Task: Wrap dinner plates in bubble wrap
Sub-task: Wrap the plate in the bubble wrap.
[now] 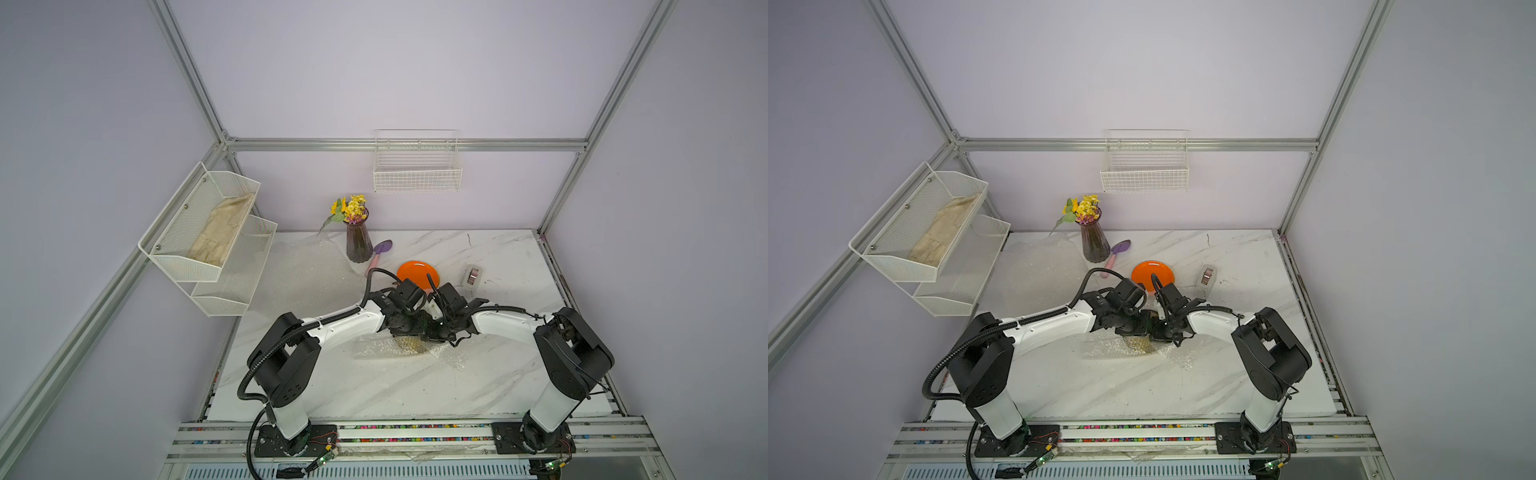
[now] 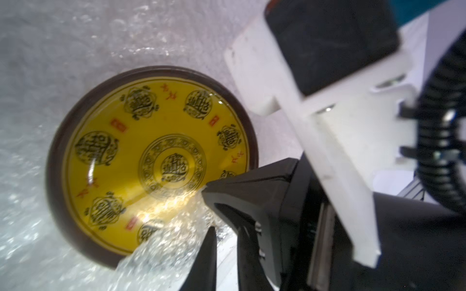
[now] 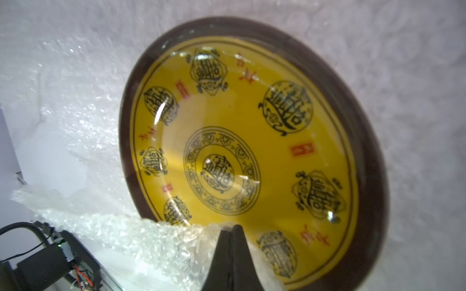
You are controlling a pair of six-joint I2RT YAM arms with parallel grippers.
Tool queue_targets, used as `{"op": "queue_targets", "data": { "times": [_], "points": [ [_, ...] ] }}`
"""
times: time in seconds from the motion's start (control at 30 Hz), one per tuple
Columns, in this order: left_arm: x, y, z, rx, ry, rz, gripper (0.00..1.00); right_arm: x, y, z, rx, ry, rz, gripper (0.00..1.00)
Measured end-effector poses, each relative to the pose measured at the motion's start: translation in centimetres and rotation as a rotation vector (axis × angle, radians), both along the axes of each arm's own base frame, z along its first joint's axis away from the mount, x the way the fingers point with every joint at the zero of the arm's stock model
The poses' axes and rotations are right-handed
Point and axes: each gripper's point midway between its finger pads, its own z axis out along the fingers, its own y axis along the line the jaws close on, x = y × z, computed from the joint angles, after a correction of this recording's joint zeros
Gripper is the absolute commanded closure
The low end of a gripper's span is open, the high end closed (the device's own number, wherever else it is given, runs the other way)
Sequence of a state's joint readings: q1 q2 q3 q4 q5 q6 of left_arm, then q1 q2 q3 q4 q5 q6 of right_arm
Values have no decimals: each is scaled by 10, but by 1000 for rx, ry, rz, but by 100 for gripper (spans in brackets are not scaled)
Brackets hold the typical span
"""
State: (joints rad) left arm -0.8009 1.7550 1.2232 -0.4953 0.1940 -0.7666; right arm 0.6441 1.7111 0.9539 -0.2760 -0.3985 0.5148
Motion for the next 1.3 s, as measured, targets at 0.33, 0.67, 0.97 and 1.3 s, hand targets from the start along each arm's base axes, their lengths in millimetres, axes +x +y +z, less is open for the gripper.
{"op": "queue_targets", "data": {
  "times": [0.33, 0.67, 0.97, 1.3],
  "points": [
    [-9, 8, -36, 24, 90, 18, 88, 1, -5, -4, 31, 43, -55, 100],
    [-5, 21, -63, 53, 154, 37, 89, 1, -6, 1, 50, 35, -89, 97],
    [-6, 22, -64, 36, 168, 15, 90, 12, -26, 47, 28, -111, -160, 58],
    [-7, 22, -65, 31, 175, -9, 89, -35, -87, 61, -209, -262, -56, 48]
  ]
}}
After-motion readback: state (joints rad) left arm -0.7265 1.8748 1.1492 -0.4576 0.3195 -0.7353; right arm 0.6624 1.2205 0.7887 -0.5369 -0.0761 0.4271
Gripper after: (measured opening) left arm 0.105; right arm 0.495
